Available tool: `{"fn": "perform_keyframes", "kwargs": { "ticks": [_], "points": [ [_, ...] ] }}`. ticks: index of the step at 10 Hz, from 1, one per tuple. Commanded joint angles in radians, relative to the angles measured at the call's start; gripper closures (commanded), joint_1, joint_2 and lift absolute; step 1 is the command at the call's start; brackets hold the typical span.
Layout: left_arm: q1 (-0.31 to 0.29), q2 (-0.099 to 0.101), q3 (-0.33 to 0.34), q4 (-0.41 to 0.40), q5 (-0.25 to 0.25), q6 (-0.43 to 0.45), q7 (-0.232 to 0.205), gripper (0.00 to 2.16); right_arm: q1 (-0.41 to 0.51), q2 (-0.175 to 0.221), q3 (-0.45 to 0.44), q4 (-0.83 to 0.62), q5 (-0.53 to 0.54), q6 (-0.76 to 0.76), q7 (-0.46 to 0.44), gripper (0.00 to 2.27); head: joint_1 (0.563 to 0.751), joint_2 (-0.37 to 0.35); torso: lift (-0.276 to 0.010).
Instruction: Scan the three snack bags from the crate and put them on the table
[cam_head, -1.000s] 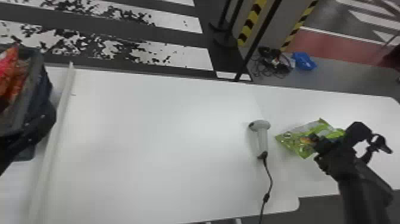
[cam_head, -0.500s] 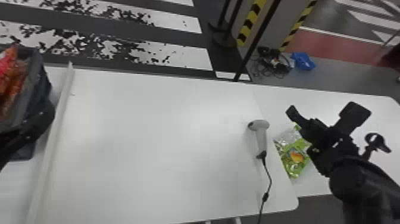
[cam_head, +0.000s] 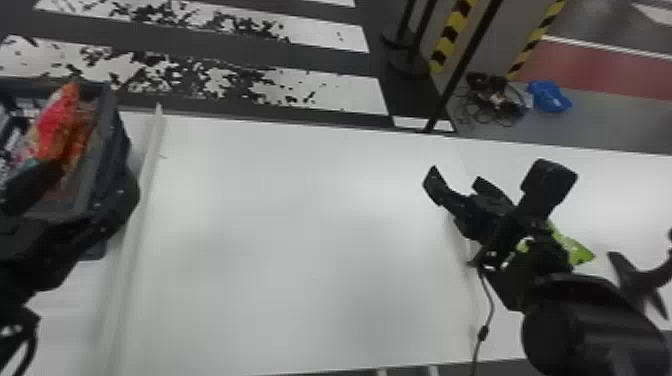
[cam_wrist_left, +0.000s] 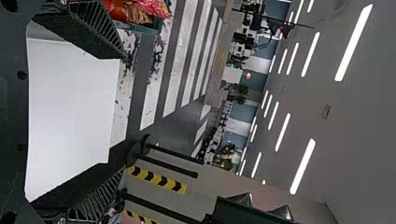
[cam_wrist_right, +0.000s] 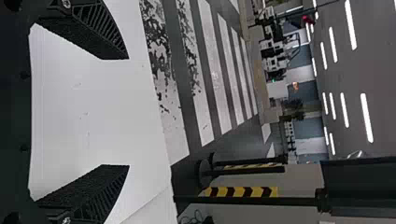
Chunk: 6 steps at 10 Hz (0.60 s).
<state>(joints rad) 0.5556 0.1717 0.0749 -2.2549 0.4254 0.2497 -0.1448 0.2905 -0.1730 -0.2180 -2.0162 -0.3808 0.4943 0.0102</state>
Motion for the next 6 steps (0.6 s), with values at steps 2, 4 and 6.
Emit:
{"fn": "perform_keyframes", "kwargs": {
  "ticks": [2,4,6],
  "points": [
    [0.001,-0.006,-0.034,0.005,-0.047,-0.002,0.034,0.04,0.058,0.029,0.184,0.021,0.112,-0.213,-0.012,0.05,0.695,-0.123,-0.094],
    [0.014,-0.006,-0.041,0.014,-0.048,-0.002,0.051,0.04,0.102,0.029,0.249,0.037,0.134,-0.32,-0.044,0.05,0.695,-0.064,-0.094],
    [-0.006,-0.001,-0.003,0.023,-0.076,-0.069,0.099,0.04,0.124,0.026,0.25,0.021,0.135,-0.32,-0.047,0.05,0.695,-0.026,-0.094]
  ]
}}
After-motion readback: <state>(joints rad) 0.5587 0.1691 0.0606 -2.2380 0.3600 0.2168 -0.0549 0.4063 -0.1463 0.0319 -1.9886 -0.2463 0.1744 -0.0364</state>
